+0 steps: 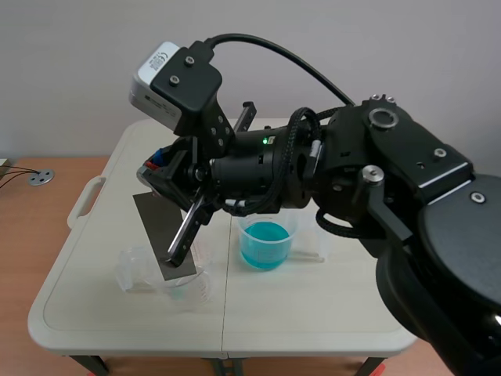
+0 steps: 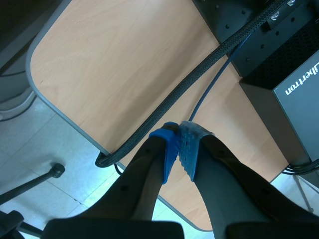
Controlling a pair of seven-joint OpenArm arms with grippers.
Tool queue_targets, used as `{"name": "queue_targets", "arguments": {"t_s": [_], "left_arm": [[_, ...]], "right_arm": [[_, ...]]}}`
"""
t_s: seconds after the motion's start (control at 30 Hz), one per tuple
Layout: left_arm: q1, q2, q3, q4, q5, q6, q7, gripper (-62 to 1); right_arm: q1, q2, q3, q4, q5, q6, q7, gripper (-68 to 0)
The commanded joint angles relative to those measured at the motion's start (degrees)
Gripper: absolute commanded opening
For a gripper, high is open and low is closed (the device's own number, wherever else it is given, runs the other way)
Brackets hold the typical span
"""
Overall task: Hold the metal plate by the orange handle, dip it into the blue solution, take it out and point at it, then put the plate back in the beaker on the left.
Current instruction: 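Put the plate into the left beaker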
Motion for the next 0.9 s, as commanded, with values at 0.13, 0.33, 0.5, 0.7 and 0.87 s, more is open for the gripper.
{"name": "queue_targets", "arguments": {"t_s": [0.13,0.33,0.5,0.7,0.87], "left_arm": [[0.5,0.0,-0.2,0.8,-0.3,-0.1,-0.1,-59.4],[0.5,0.0,-0.2,0.8,-0.3,-0.1,0.9,-59.4],[0.5,0.0,-0.2,0.8,-0.3,-0.1,0.9,-59.4],[0.5,0.0,-0.2,0.8,-0.3,-0.1,0.9,-59.4],[0.5,0.0,-0.2,0.8,-0.3,-0.1,0.9,-59.4]], "right_arm": [[0.7,-0.6,0.0,-2.6,0.5,-0.2,4.1,-66.0],[0.7,-0.6,0.0,-6.9,0.2,-0.2,7.7,-66.0],[0.7,-0.6,0.0,-9.9,0.1,-0.9,9.7,-66.0],[0.7,-0.6,0.0,-10.6,-1.4,-1.5,10.9,-66.0],[0.7,-0.6,0.0,-10.6,-1.4,-1.5,11.1,-60.6]]}}
